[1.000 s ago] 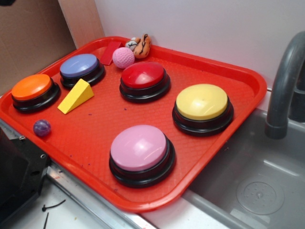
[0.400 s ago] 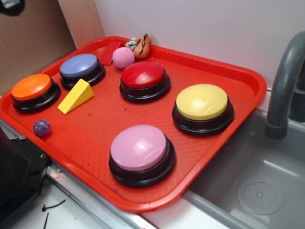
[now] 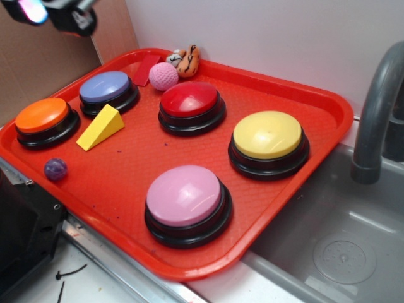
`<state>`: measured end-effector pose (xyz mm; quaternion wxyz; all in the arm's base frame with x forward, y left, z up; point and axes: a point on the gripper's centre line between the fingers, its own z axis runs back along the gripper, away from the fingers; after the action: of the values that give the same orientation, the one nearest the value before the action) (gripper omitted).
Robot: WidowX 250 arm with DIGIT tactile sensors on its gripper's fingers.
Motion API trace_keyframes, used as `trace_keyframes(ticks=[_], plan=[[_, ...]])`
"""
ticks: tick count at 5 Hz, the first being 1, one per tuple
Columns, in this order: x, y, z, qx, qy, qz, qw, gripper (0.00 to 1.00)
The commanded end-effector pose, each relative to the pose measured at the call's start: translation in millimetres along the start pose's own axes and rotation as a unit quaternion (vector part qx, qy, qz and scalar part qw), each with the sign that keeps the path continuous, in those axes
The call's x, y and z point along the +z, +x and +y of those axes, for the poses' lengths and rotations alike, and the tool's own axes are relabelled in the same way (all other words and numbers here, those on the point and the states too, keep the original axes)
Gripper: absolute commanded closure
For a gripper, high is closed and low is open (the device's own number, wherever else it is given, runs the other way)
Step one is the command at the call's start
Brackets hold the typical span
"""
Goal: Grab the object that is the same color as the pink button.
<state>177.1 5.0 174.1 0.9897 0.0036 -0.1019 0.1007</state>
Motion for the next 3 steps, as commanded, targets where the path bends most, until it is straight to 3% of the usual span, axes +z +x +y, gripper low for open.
trace_keyframes(ticks=[1,3], plan=[[-39,61,21,0.047,-0.006,-0.040,0.998,0.00],[-85,107,29,0.047,0.016,-0.054,0.997,0.00]])
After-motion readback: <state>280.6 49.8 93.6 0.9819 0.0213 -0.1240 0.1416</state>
